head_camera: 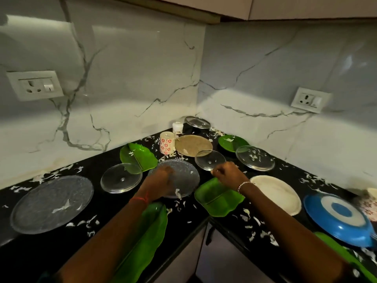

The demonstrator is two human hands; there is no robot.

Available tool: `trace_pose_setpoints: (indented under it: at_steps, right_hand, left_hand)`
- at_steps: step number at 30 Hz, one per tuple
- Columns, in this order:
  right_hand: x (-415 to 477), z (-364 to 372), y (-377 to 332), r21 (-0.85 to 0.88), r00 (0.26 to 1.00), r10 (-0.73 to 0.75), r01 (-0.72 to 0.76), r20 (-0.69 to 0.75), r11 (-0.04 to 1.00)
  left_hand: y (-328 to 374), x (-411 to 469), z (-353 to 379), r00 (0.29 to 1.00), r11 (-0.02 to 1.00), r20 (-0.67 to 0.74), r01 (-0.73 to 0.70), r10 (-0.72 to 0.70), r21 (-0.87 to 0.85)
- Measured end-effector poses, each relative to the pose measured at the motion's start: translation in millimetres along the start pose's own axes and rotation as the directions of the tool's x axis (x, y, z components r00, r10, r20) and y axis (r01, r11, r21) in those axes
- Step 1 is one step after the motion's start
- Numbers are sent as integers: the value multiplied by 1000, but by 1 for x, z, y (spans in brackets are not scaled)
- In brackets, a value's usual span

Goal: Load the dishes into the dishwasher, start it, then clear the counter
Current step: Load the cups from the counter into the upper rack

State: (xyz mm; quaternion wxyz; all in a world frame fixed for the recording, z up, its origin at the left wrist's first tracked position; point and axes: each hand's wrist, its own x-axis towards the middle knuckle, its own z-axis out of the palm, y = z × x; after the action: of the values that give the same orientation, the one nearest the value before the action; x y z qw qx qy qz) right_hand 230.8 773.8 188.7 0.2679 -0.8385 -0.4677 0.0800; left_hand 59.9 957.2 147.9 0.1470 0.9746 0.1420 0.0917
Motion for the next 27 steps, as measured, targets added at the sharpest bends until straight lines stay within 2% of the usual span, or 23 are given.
trace_pose_setpoints:
  at_steps: [4, 13, 21, 27]
  right_hand:
    - [45, 10, 22, 2, 1000, 7, -8, 21, 1000]
    - [150, 28, 70, 19, 993, 92, -91, -73, 996]
    - [234, 34, 80, 30, 989, 89, -86, -119, 996]
    - [289, 41, 90, 51, 984, 93, -86, -149, 995]
  left_hand:
    - [-36, 39, 3, 990, 988, 9, 144, -144, -48]
    - [-109, 136, 13, 922, 907, -2, 380, -387, -181]
    - [-164, 195, 19, 892, 881, 1, 447, -452, -154]
    - [-195, 221, 26, 869, 854, -72, 460, -489, -243]
